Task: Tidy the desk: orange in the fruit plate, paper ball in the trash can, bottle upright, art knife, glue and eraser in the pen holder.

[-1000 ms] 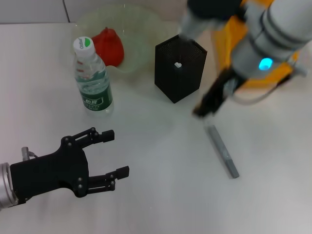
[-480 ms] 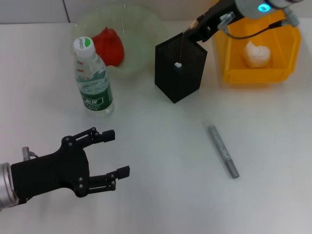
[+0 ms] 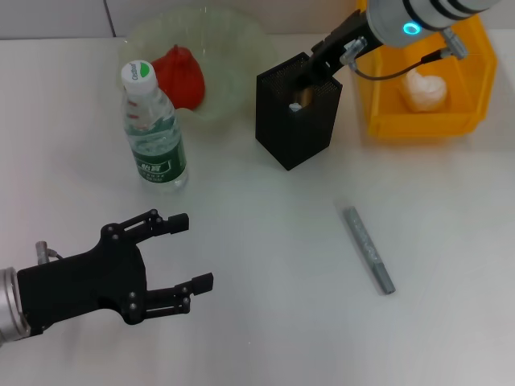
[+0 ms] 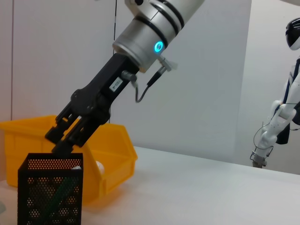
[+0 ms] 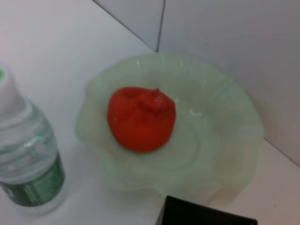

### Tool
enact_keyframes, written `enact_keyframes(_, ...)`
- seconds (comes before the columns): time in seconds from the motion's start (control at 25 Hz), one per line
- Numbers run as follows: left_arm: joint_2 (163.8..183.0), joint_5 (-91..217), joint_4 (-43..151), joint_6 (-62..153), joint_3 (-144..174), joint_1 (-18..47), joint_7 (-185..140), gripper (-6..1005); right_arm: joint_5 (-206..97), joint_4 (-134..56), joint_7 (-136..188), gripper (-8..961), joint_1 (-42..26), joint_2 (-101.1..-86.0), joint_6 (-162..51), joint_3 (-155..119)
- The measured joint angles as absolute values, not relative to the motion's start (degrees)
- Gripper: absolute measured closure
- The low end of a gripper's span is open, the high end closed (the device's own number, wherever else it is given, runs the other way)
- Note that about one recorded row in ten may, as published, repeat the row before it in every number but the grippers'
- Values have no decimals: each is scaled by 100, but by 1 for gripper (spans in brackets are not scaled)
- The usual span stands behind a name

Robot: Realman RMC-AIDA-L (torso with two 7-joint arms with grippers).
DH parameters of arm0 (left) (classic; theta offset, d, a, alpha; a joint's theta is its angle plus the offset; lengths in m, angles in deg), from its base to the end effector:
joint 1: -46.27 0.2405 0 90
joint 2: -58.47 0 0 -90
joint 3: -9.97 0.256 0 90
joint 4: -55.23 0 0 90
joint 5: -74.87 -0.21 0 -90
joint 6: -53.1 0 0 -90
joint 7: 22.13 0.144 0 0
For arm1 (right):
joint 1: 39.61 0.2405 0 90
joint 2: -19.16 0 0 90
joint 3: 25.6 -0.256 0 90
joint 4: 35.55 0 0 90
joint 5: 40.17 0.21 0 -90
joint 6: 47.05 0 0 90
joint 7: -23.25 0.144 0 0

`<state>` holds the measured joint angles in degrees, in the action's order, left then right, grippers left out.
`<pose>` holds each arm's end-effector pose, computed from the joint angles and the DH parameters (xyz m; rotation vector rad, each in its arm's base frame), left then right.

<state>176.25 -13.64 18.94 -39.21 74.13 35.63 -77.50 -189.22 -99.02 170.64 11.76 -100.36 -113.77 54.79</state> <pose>-0.2971 0.2330 -0.0213 -2.6942 -0.3372 -0.8753 0.0942 0.4332 -0.0254 -2.5144 0.5906 -0.2218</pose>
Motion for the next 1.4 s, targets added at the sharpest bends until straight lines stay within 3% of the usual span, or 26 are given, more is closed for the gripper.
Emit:
enact_keyframes(0.24,17624,-1364,1893,-3933,7413,3559,-7768,137,-18945,-11557,17793,317,749,-10041,-12727,5478)
enact_keyframes(0.48,17630,-1363,1894,-3930,7423,3532,-7769,137,-18992,-12948,19039,306,70,-10049,-14385,5847)
enact_keyframes(0.72,17631,-1369,1893,-3911,7439,3496,-7777,137,-19077,-12284,19247,311,-331,-10066,-14134,6519)
enact_keyframes(1.4,17633,-1373,1893,-3918,7421,3502,-7762,137,-19074,-10406,19262,316,138,-10064,-13126,6918)
